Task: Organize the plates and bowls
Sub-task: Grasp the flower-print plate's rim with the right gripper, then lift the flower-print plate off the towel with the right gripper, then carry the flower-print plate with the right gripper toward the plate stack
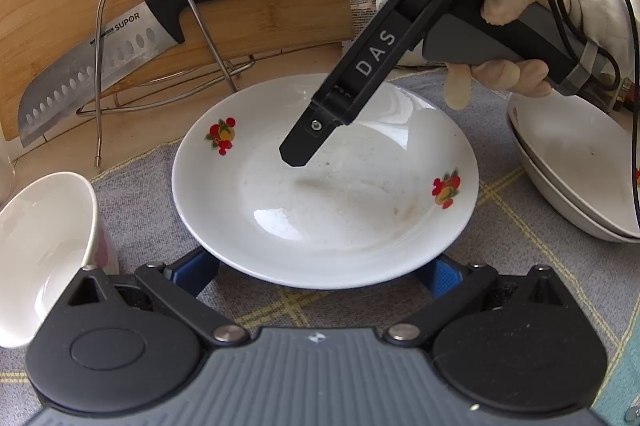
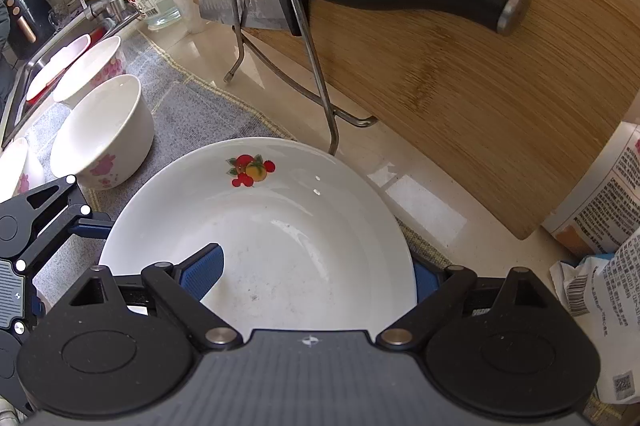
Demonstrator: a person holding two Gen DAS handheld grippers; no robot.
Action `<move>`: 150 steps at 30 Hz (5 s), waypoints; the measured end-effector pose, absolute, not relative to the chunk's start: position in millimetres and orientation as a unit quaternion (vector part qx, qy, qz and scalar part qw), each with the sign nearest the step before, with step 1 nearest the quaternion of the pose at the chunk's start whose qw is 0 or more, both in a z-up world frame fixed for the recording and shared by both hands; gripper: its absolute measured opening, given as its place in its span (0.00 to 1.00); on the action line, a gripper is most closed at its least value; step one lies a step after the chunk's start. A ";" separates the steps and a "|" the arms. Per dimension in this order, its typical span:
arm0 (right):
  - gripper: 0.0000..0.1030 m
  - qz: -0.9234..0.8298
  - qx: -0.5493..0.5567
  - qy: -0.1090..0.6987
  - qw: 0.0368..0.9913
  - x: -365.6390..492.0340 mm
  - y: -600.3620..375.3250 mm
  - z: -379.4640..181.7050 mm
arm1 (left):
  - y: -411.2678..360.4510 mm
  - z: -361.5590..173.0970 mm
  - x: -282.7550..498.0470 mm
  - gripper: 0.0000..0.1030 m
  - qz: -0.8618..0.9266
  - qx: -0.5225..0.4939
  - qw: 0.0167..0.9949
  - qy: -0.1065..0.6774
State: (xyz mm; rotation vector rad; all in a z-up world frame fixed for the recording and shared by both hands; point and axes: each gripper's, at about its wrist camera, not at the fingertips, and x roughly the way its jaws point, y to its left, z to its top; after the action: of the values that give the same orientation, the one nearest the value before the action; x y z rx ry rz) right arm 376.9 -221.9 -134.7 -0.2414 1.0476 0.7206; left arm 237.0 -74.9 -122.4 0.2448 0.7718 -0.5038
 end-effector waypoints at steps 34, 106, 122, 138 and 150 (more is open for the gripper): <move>0.94 0.338 -0.103 0.499 0.791 376.1 -219.1 -133.5 | -76.2 -120.9 237.7 1.00 -0.254 0.133 0.880 0.378; 0.95 0.327 -0.089 0.473 0.813 269.5 -226.7 -79.6 | -81.9 -69.6 164.0 0.99 -0.266 0.144 0.879 0.368; 0.95 0.298 -0.061 0.477 0.825 223.4 -252.0 -76.7 | -94.9 -60.7 137.8 0.99 -0.300 0.171 0.864 0.366; 0.95 0.252 -0.027 0.475 0.842 191.8 -289.3 -74.6 | -115.1 -59.3 136.0 0.99 -0.343 0.195 0.846 0.358; 0.95 0.201 -0.002 0.476 0.856 176.4 -325.5 -75.2 | -144.8 -61.6 141.9 0.99 -0.392 0.212 0.826 0.346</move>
State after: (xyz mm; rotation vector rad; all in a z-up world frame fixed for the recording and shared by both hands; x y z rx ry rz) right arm 176.4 -325.5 -75.2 -0.0044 1.0010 0.4226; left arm 141.9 -144.8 -61.6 0.4510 0.7349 -0.8331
